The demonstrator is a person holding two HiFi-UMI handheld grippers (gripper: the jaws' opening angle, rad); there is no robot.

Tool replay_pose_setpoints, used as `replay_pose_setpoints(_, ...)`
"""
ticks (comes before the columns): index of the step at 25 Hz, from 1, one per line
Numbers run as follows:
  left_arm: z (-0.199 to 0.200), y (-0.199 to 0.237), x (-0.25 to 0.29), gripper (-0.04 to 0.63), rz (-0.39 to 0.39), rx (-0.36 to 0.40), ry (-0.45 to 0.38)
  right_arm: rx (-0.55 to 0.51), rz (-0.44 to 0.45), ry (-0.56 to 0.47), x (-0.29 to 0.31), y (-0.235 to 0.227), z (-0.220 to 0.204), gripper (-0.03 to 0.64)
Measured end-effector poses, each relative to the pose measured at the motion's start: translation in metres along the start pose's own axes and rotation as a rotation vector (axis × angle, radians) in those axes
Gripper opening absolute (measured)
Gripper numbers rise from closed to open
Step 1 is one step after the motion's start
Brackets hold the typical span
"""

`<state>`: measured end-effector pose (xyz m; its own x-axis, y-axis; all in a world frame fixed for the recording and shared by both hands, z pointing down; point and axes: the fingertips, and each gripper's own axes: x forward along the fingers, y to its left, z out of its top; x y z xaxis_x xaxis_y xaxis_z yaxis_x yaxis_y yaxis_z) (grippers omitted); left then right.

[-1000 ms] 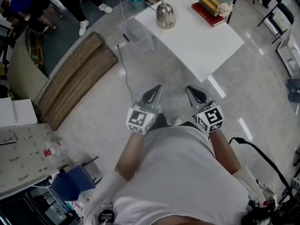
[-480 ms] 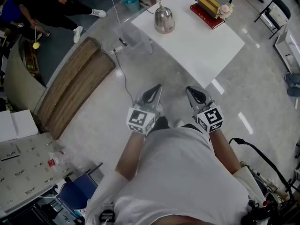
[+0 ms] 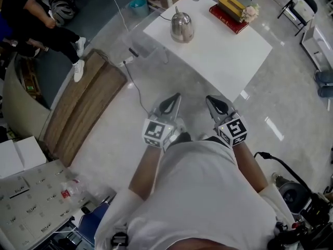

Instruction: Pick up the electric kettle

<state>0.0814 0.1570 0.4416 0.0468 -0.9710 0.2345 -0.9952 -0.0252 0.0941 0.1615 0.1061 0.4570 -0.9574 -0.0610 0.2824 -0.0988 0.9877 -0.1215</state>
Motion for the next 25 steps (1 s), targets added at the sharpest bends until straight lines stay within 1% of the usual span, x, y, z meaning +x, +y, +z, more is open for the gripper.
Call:
replay_pose_setpoints(7,0.002,0.032,0.008,0.002,-0.066,0.016,0.006,0.003,-0.068,-0.002,0.030,-0.006,0.012,0.003)
replay_pose_setpoints(13,0.003,0.057,0.007,0.002,-0.107,0.019,0.011,0.005,-0.106,0.003,0.055,-0.004,0.021,0.003)
replay_pose_setpoints(20,0.002,0.083,0.003,0.002,-0.115,0.017,0.008,0.022,-0.123,0.005,0.079,0.000,0.024,0.003)
replay_pose_setpoints(25,-0.001,0.092,0.000,0.002,-0.114,0.008,0.014,0.023,-0.131,0.008,0.087,0.000,0.026,0.003)
